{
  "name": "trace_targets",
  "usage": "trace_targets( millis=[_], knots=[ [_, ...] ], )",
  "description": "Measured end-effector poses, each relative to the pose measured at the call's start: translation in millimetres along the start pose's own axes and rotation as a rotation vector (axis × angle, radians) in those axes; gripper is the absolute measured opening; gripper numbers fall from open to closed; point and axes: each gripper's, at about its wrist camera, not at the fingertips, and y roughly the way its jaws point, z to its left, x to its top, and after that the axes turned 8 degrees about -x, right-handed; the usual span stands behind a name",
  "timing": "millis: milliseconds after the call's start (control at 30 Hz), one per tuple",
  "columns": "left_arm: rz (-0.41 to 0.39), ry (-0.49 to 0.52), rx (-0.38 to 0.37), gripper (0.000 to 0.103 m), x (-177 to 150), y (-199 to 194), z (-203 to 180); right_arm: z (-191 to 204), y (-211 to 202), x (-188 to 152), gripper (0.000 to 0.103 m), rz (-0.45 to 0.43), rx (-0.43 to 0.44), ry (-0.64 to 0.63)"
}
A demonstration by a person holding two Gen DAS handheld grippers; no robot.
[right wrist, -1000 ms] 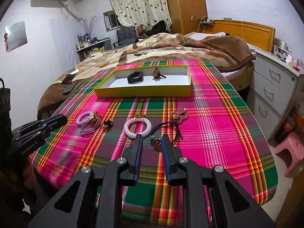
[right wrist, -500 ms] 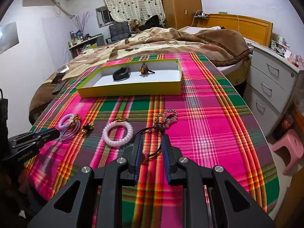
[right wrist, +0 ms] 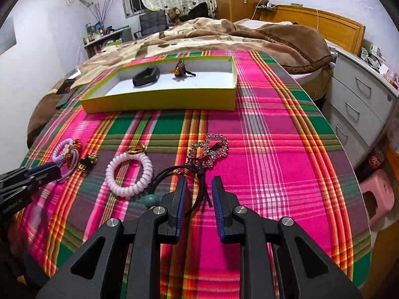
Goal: Organize jewelry
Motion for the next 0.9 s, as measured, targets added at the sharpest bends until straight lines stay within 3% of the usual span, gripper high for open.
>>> trace_targets(
  millis=[167, 300, 600, 900],
  knots=[
    [0.011, 0.029, 0.036, 0.020, 1.4, 3.1, -5.4, 4.6, 0.3, 0.3, 0.019, 0.001, -0.021, -0.029],
    [0.015, 0.039, 0.024, 0.006, 1.1, 3.4, -7.2, 4.1, -1.4, -1.8, 0.004, 0.003, -0.022, -0.029],
    [-0.002, 0.031, -0.029, 0.002, -4.6, -7.1, -7.5, 2.1, -14.7, -9.8, 0.003, -0.008, 0.003, 0.000],
    [-0.094, 0.047, -0.079, 0.002, 2.3, -35.6, -10.1, 2.1, -29.7, -8.5, 0.003, -0.040, 0.007, 0.016]
  ],
)
